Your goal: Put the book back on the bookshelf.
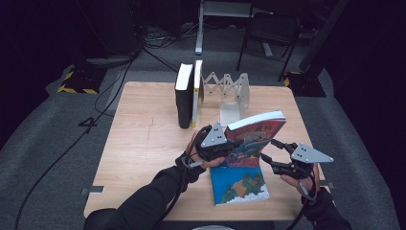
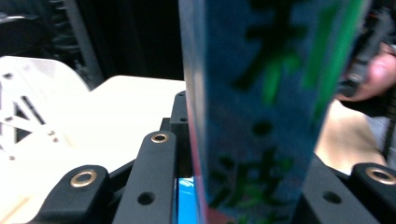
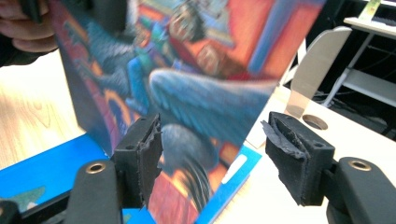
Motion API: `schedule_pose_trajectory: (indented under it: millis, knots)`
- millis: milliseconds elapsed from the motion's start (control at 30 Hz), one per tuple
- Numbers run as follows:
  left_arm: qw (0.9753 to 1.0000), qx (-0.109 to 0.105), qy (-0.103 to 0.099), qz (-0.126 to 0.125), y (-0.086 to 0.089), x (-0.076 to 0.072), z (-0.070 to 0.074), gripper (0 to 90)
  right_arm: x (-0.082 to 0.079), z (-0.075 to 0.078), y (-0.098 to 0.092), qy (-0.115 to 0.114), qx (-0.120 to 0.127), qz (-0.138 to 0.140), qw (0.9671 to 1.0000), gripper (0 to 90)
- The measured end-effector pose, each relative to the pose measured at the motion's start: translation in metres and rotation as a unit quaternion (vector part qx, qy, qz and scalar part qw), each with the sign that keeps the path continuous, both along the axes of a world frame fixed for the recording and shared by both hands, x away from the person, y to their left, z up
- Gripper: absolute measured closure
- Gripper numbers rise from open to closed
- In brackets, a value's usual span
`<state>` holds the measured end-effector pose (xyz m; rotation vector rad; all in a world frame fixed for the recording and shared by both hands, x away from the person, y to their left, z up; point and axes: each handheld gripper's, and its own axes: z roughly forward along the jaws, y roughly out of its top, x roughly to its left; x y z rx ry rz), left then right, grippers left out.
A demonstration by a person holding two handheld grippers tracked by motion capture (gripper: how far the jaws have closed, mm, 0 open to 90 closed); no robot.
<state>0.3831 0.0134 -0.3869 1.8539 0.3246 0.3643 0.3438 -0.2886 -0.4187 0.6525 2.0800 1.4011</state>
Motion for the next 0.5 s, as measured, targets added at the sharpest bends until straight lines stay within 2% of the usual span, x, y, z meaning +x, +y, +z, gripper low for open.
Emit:
schedule_pose_trajectory:
  millis: [200, 333, 500]
  knots:
    - [0.9998, -0.009, -0.01, 0.015, -0.001, 0.011, 0.012, 73.7, 0.0, -0.005, -0.006, 0.011, -0.01, -0.009, 0.9999, 35.7]
    - [0.9994, -0.004, -0.019, 0.028, -0.001, 0.017, 0.02, 73.8, 0.0, -0.007, -0.006, 0.015, -0.015, -0.01, 0.9997, 35.7]
    - [0.9973, 0.002, -0.031, 0.067, 0.009, 0.03, 0.028, 73.8, 0.002, -0.01, -0.004, 0.019, -0.025, -0.011, 0.9994, 35.7]
